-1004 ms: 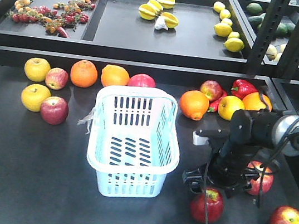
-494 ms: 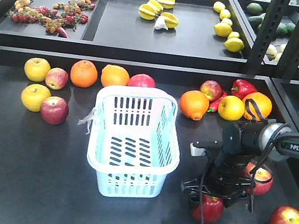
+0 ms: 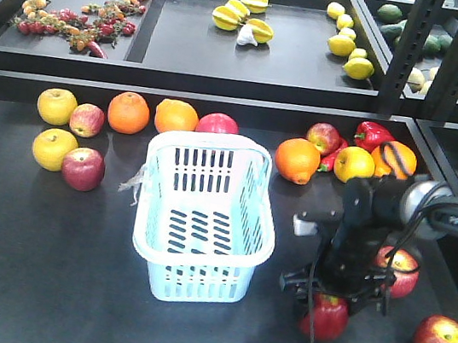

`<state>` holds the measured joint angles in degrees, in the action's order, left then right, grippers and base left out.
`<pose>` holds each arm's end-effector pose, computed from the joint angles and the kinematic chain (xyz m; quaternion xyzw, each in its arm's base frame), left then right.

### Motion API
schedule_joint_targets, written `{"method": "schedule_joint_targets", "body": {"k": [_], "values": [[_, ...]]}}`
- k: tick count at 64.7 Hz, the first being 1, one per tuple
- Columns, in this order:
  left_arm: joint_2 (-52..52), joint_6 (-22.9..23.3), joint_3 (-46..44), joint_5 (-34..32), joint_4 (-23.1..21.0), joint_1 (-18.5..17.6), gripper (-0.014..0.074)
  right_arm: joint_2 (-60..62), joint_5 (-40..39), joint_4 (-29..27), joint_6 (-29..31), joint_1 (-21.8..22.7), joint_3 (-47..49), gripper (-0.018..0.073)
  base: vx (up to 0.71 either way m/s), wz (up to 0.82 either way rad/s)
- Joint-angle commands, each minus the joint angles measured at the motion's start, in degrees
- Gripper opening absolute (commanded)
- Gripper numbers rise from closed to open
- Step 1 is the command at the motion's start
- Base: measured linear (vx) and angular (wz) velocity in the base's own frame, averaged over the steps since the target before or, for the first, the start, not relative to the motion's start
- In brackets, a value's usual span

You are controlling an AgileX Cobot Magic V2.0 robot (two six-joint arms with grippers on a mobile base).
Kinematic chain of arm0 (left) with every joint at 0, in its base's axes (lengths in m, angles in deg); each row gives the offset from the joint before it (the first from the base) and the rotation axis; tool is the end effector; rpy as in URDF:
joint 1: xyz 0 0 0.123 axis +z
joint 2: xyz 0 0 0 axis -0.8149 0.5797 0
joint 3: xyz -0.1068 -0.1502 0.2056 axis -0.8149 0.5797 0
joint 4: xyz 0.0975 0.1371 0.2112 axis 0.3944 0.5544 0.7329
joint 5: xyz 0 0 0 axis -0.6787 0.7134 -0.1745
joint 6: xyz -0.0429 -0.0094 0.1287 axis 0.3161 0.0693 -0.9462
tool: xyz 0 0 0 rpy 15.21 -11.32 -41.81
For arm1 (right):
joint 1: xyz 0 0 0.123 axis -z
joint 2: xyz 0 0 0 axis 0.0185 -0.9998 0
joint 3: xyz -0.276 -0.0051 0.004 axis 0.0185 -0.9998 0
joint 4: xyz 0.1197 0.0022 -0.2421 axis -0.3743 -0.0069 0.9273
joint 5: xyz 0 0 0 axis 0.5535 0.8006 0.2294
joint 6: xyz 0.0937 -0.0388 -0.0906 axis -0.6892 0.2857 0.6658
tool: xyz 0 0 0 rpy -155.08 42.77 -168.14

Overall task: Pick three apples into basket with both arms
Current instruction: 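Reach the right gripper down and grasp the nearest red apple, then carry the apple over the basket and release it inside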

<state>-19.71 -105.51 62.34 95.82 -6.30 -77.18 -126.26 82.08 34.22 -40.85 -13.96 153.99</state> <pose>0.1149 -0.0806 0.2266 0.2469 0.8327 -0.1776 0.4628 0.3629 0.1044 0.0490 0.1246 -0.9915 -0.0208 0.0307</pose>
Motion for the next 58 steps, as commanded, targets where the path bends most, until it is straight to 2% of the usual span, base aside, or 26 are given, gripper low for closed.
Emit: {"method": "schedule_joint_targets", "body": {"k": [1, 13, 21, 25, 33, 37, 43, 58], "values": [[0.43, 0.45, -1.33, -3.53, -1.32, -0.06, -0.0007, 8.14, 2.20, 0.58, 0.65, 0.26, 1.92, 0.0074, 0.00, 0.00], [0.43, 0.45, -1.33, -3.53, -1.32, -0.06, -0.0007, 18.44, 6.41, 1.66, 0.70, 0.41, 1.92, 0.0017, 0.00, 0.00], [0.43, 0.45, -1.33, -3.53, -1.32, -0.06, -0.0007, 26.51, 6.66, -0.65, 1.13, 0.11, 1.92, 0.0017, 0.00, 0.00], [0.43, 0.45, -1.33, -3.53, -1.32, -0.06, -0.0007, 29.69, 6.02, -4.42, 3.24, 0.11, 1.92, 0.0019, 0.00, 0.00], [0.43, 0.45, -1.33, -3.58, -1.32, -0.06, -0.0007, 32.80, 3.94, -15.36, 11.94, -0.89, 1.92, 0.0019, 0.00, 0.00], [0.43, 0.45, -1.33, -3.58, -1.32, -0.06, -0.0007, 32.55, 1.70, -19.47, 15.62, -2.41, 1.92, 0.0019, 0.00, 0.00], [0.43, 0.45, -1.33, -3.58, -1.32, -0.06, -0.0007, 30.66, -2.62, -23.64, 17.84, -4.90, 1.87, 0.0019, 0.00, 0.00], [0.43, 0.45, -1.33, -3.58, -1.32, -0.06, -0.0007, 22.28, -17.07, -25.29, 19.60, -10.33, 2.16, 0.0019, 0.00, 0.00]]}}
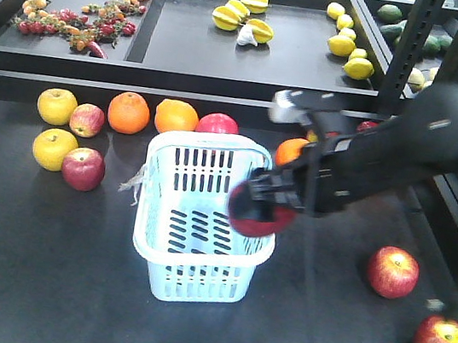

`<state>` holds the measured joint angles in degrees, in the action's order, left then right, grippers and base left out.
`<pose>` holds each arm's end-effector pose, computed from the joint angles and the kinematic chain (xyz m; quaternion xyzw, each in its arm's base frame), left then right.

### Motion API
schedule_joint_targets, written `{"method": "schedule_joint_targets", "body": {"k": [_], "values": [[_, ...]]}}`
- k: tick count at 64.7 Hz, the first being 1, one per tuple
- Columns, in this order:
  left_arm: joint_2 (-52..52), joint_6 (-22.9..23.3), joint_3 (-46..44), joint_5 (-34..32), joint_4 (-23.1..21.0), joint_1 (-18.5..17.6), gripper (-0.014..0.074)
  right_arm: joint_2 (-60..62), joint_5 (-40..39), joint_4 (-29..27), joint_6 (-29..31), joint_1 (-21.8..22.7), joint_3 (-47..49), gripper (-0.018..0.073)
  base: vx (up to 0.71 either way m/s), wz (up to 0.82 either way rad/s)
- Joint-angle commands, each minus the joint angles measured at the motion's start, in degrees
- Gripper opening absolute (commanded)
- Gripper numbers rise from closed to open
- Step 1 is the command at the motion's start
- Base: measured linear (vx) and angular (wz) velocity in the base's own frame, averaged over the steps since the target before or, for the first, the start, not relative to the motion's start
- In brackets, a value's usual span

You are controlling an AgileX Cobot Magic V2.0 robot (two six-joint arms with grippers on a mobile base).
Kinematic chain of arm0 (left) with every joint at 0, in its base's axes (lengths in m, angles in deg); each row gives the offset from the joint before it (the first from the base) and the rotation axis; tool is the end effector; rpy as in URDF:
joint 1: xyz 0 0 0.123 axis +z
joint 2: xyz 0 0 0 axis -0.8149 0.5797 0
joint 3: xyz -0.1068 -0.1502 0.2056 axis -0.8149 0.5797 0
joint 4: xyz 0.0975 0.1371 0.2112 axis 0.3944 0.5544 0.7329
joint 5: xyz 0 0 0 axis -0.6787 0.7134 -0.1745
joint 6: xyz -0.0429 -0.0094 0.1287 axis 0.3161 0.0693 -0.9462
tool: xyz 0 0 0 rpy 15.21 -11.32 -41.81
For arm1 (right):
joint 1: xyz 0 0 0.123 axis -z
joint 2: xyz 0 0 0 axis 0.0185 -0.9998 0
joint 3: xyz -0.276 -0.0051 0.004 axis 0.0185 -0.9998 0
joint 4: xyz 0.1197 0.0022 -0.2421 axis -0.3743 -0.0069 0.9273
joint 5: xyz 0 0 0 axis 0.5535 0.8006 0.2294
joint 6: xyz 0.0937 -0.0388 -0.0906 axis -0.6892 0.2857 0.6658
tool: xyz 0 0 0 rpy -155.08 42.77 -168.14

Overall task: Pick three apples into basket with both arms
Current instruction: 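Carry the apple over the basket and release it inside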

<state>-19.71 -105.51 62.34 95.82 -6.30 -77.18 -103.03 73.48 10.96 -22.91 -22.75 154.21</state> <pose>0.1149 -0.0806 0.2266 0.2469 0.8327 -0.1776 0.4628 0.3470 0.2001 0.2232 -0.2356 0.9201 0.2073 0.2345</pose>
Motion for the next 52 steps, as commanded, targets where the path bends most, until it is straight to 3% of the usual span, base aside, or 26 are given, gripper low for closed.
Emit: {"method": "schedule_joint_targets", "body": {"k": [1, 33, 40, 52], "values": [[0.43, 0.45, -1.33, -3.58, -1.32, -0.06, -0.0007, -1.53, -9.09, -2.03, 2.07, -1.78, 2.15, 0.0019, 0.00, 0.00], [0.43, 0.45, -1.33, -3.53, -1.32, -0.06, -0.0007, -17.33, -4.15, -3.72, 3.74, -4.28, 14.96, 0.0043, 0.00, 0.00], [0.43, 0.45, -1.33, -3.53, -1.32, -0.06, -0.0007, -18.46, -4.17, -3.56, 3.74, -4.28, 14.96, 0.0116, 0.00, 0.00], [0.43, 0.45, -1.33, -3.53, -1.32, -0.06, -0.0007, -18.61, -4.64, -3.57, 3.74, -4.28, 14.96, 0.0387, 0.00, 0.00]]}}
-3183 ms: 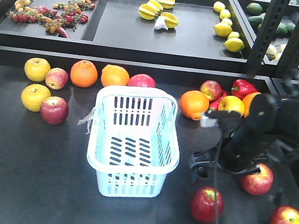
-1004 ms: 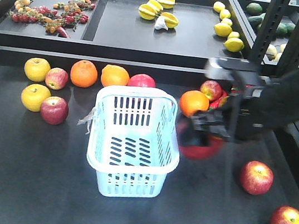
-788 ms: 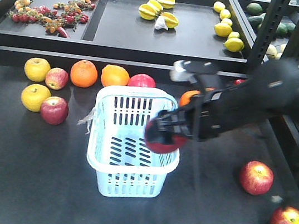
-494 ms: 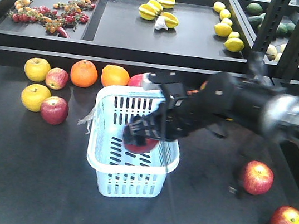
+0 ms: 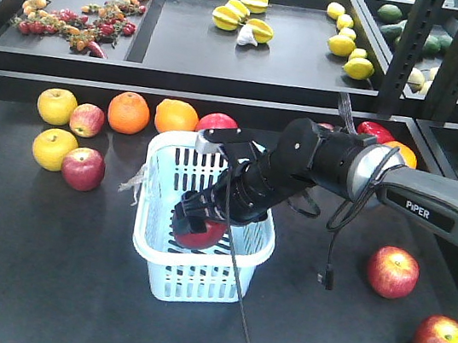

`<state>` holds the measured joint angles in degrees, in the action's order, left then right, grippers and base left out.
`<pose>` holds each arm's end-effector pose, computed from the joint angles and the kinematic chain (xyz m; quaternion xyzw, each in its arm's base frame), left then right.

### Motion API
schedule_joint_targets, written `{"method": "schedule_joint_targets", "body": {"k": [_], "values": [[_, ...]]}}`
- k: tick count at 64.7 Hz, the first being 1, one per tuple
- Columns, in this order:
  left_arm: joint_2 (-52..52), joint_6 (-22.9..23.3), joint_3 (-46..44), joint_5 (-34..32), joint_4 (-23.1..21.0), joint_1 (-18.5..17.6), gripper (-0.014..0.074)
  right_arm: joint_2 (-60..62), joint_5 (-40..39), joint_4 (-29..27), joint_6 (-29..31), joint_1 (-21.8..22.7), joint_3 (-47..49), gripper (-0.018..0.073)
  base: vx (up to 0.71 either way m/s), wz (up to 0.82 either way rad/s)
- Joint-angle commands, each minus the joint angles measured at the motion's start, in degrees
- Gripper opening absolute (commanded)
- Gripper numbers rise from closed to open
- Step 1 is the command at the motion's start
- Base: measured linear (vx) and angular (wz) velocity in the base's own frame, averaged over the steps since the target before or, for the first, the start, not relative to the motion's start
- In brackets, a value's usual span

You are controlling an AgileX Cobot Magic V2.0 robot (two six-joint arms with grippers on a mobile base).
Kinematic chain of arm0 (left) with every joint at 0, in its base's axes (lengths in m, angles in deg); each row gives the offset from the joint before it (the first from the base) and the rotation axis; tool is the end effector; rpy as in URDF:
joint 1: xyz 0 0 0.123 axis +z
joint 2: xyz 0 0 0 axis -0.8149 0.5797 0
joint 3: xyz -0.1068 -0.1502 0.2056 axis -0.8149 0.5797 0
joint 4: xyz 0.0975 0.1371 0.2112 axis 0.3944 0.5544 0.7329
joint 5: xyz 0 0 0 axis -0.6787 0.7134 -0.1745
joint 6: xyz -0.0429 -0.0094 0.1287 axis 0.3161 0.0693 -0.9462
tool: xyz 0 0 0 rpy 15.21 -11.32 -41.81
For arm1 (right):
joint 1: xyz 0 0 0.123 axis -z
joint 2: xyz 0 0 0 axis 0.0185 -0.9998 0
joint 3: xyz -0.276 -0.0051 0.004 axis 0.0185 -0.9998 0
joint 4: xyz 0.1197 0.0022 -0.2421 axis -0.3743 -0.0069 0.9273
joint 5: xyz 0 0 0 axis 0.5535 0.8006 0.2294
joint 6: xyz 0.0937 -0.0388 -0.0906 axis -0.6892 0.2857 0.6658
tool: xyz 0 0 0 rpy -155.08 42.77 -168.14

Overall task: Pick three apples into basket with both arms
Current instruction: 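Carry the apple over the basket and release it inside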

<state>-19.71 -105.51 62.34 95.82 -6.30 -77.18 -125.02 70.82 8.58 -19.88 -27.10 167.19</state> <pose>0.1149 -0.0806 0.2266 0.2469 0.8327 -0.1776 0.4628 0.3934 0.2607 0.1324 -0.2687 0.9229 0.2102 0.1785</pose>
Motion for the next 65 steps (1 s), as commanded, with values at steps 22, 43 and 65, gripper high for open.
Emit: {"method": "schedule_joint_targets", "body": {"k": [22, 43, 65], "values": [[0.43, 0.45, -1.33, -3.42, -1.32, -0.06, -0.0007, 3.38, -3.05, -0.87, 0.55, 0.17, 1.98, 0.0659, 0.00, 0.00], [0.43, 0.45, -1.33, -3.42, -1.32, -0.06, -0.0007, 5.31, -0.06, -0.61, 0.31, 0.17, 1.98, 0.0604, 0.00, 0.00], [0.43, 0.45, -1.33, -3.42, -1.32, -0.06, -0.0007, 16.74, 14.08, 17.40, -10.51, 0.17, 1.93, 0.0105, 0.00, 0.00]]}}
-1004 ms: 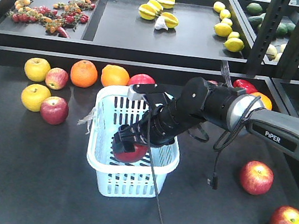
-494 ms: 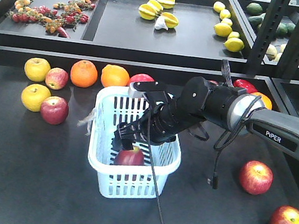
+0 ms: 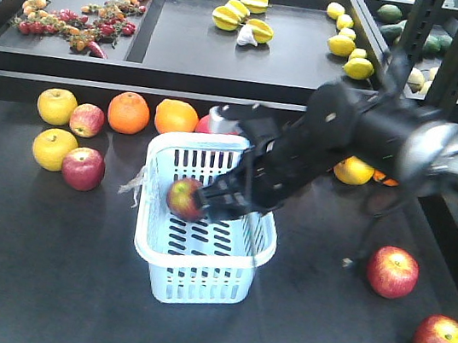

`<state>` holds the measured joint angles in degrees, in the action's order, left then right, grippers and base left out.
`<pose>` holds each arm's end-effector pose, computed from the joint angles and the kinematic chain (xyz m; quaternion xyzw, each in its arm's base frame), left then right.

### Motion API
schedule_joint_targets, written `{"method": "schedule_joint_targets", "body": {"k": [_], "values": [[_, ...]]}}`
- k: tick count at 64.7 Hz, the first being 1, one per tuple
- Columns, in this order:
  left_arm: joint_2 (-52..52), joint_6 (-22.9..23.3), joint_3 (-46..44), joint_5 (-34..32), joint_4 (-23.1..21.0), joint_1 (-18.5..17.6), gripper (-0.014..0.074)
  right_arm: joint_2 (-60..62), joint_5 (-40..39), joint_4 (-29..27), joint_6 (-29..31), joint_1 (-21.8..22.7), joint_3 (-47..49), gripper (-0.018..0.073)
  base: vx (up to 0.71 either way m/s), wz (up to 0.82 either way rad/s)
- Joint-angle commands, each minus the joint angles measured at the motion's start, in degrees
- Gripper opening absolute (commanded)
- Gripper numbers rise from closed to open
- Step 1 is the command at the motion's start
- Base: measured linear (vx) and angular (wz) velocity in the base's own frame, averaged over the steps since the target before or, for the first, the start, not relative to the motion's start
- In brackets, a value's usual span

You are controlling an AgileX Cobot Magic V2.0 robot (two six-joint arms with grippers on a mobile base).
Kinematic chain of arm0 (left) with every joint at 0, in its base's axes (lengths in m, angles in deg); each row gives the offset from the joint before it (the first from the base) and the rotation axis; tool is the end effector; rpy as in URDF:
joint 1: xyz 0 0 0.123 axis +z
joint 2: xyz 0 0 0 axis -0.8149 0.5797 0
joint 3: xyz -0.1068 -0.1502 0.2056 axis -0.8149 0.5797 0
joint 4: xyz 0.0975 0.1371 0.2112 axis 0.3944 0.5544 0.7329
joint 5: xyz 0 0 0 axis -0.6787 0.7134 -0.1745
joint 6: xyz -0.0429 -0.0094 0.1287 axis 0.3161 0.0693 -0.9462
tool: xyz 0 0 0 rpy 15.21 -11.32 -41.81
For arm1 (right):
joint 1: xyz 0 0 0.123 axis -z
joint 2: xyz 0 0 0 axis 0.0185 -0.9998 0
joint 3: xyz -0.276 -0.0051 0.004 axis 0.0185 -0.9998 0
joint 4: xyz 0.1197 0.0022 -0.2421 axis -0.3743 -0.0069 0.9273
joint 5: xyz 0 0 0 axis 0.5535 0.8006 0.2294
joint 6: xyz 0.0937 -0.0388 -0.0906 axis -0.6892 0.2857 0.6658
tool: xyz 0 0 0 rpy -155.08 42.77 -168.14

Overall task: Pick three apples into basket with both arms
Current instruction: 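Carry the apple over the basket and release it inside, then move the right gripper back toward the apples beside the basket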

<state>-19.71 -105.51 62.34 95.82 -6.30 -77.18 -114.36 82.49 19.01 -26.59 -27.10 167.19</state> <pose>0.1149 -0.0806 0.2266 0.2469 0.8327 -0.1776 0.4628 0.3660 0.2358 0.2010 -0.2967 0.9256 0.1656 0.1669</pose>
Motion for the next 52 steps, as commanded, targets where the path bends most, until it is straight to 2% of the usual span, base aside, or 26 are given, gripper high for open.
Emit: {"method": "schedule_joint_targets", "body": {"k": [1, 4, 15, 20, 31, 41, 48, 52], "values": [[0.43, 0.45, -1.33, -3.42, -1.32, -0.06, -0.0007, 6.87, 2.97, 8.24, -4.67, 0.17, 1.93, 0.0076, 0.00, 0.00], [0.43, 0.45, -1.33, -3.42, -1.32, -0.06, -0.0007, 8.42, 4.87, 11.73, -7.62, 0.17, 1.86, -0.0018, 0.00, 0.00], [0.43, 0.45, -1.33, -3.42, -1.32, -0.06, -0.0007, 13.91, 9.04, 23.72, -14.53, 0.52, 1.81, -0.0009, 0.00, 0.00], [0.43, 0.45, -1.33, -3.42, -1.32, -0.06, -0.0007, 15.54, 10.01, 25.04, -15.81, 2.91, 1.81, -0.0009, 0.00, 0.00], [0.43, 0.45, -1.33, -3.42, -1.32, -0.06, -0.0007, 17.74, 11.33, 21.42, -14.47, 13.66, 1.79, -0.0007, 0.00, 0.00], [0.43, 0.45, -1.33, -3.42, -1.32, -0.06, -0.0007, 17.17, 11.38, 14.82, -10.27, 25.70, 1.79, 0.0019, 0.00, 0.00], [0.43, 0.45, -1.33, -3.42, -1.32, -0.06, -0.0007, 15.42, 11.51, 7.76, -4.33, 31.32, 1.79, 0.0091, 0.00, 0.00], [0.43, 0.45, -1.33, -3.42, -1.32, -0.06, -0.0007, 13.78, 11.79, 3.52, -0.19, 33.13, 1.79, 0.0176, 0.00, 0.00]]}}
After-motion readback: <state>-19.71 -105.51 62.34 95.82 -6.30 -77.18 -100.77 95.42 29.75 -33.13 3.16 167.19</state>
